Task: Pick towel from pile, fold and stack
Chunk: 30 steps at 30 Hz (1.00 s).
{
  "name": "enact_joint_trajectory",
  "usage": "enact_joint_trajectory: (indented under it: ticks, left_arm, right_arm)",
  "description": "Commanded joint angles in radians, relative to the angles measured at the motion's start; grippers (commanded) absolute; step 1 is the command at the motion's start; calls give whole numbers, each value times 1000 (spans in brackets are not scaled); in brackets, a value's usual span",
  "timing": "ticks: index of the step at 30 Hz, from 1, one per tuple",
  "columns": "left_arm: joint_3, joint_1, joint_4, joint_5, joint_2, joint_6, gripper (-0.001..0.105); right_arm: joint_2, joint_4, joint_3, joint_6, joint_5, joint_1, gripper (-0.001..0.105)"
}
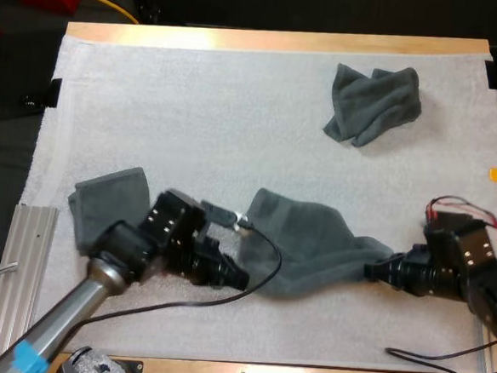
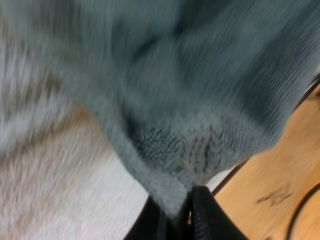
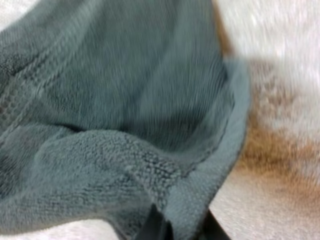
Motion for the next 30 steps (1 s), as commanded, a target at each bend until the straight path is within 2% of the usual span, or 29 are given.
enact_joint_trajectory:
  ticks: [1, 3, 6, 10, 14, 19, 25, 27, 30]
  left_arm:
    - [-46, -6, 29, -16, -14, 3, 0]
    - [-115, -6, 63, -21, -21, 3, 0]
    - [-205, -6, 128, -71, -20, 3, 0]
    - [-275, -9, 201, -85, -29, 6, 0]
    - [-282, -55, 226, -106, -69, -11, 0]
    - [-282, -204, 261, -233, -115, -72, 0]
    - [-282, -336, 273, -321, -136, -149, 0]
    - [-282, -360, 299, -359, -136, -158, 0]
    - [-282, -374, 335, -376, -136, -164, 0]
  right_arm:
    - [-2, 47, -41, -14, 4, 3, 2]
    - [-2, 80, -89, -20, 4, 3, 2]
    - [-3, 133, -161, -34, 12, 3, 2]
    - [-4, 189, -244, -36, 26, 3, 2]
    - [-4, 254, -300, -43, 26, 3, 2]
    - [-4, 367, -350, -54, 26, 3, 2]
    - [-32, 458, -389, -57, 2, 17, 2]
    - [-58, 468, -389, -30, 3, 55, 2]
    - [-87, 473, -389, 37, 21, 134, 2]
